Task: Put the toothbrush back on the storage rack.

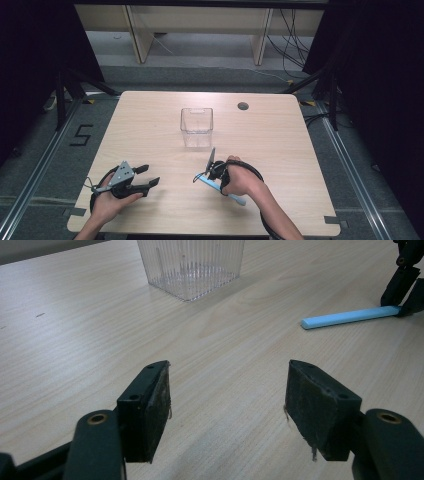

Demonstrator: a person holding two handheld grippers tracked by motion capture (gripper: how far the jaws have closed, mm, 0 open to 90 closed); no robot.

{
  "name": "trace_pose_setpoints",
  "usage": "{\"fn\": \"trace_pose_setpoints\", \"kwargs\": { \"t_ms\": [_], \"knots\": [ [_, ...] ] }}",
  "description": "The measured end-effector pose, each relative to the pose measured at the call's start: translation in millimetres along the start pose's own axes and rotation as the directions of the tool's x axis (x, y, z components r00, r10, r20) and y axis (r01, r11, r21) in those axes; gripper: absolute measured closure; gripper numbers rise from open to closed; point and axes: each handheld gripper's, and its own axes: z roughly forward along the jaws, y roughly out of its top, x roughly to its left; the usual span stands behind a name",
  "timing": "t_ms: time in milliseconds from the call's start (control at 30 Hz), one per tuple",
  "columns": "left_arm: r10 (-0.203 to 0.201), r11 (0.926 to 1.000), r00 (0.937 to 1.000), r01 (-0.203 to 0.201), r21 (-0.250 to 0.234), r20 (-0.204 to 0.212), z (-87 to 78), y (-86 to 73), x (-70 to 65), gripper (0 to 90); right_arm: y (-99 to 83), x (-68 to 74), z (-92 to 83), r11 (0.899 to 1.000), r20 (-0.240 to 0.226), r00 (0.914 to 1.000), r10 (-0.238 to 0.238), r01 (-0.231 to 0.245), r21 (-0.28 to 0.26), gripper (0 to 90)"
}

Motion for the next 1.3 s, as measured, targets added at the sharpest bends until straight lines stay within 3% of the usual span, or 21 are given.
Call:
{"fn": "trace_pose_setpoints", "kwargs": {
  "t_ms": [167, 600, 700, 867, 1000, 1033, 1100, 1133, 1167, 1233, 1267, 1300],
  "knots": [
    [0.002, 1.0, 1.0, -0.002, 0.006, -0.004, 0.0, -0.3, -0.8, 33.7, -0.3, -1.2, 0.1, 1.0, -0.005, 1.0, 0.005, -0.005, -0.003, 78.9],
    [0.021, 0.9997, 0.9997, -0.021, 0.012, 0.013, 2.0, 3.5, -4.2, 33.5, -4.0, -4.7, -0.4, 0.997, -0.022, 0.997, -0.074, 0.074, -0.026, 79.7],
    [0.029, 0.9996, 0.999, -0.029, 0.001, 0.035, 3.3, 5.8, -5.9, 33.6, -5.9, -3.9, -2.2, 0.997, -0.026, 0.9974, -0.068, 0.067, -0.031, 79.7],
    [0.059, 0.9982, 0.9947, -0.059, 0.001, 0.084, 5.9, 13.7, -12.7, 33.1, -7.5, 1.1, -9.3, 0.99, -0.025, 0.9917, -0.126, 0.124, -0.062, 79.8],
    [0.099, 0.9949, 0.9842, -0.101, 0.006, 0.147, 10.8, 20.5, -19.0, 32.1, -8.6, 6.9, -13.6, 0.985, -0.03, 0.9872, -0.157, 0.154, -0.079, 79.8],
    [0.118, 0.9924, 0.9808, -0.122, 0.019, 0.156, 11.4, 22.7, -20.5, 31.9, -8.2, 6.9, -13.8, 0.979, -0.03, 0.9818, -0.188, 0.185, -0.084, 79.8],
    [0.133, 0.9899, 0.9722, -0.14, 0.022, 0.193, 14.5, 26.9, -24.1, 31.6, -8.5, 10.2, -15.0, 0.982, -0.037, 0.9838, -0.175, 0.172, -0.083, 79.8],
    [0.143, 0.9882, 0.9651, -0.151, 0.023, 0.22, 16.4, 29.1, -25.4, 31.5, -8.6, 10.2, -15.2, 0.978, -0.042, 0.9808, -0.191, 0.186, -0.092, 79.8],
    [0.154, 0.986, 0.9591, -0.165, 0.026, 0.237, 18.0, 31.4, -27.3, 31.5, -8.4, 12.3, -16.8, 0.981, -0.038, 0.9835, -0.177, 0.173, -0.085, 79.8],
    [0.182, 0.9791, 0.9456, -0.2, 0.039, 0.27, 20.8, 35.5, -30.4, 31.6, -7.8, 12.6, -18.1, 0.975, -0.039, 0.9779, -0.205, 0.201, -0.093, 79.8],
    [0.204, 0.9717, 0.9327, -0.23, 0.054, 0.298, 23.0, 38.5, -31.9, 31.7, -7.7, 13.1, -18.8, 0.974, -0.039, 0.9769, -0.21, 0.206, -0.095, 79.8],
    [0.215, 0.9682, 0.9247, -0.244, 0.055, 0.314, 25.3, 40.0, -34.4, 31.9, -7.8, 14.7, -19.9, 0.975, -0.039, 0.9778, -0.206, 0.201, -0.098, 79.8]
  ]
}}
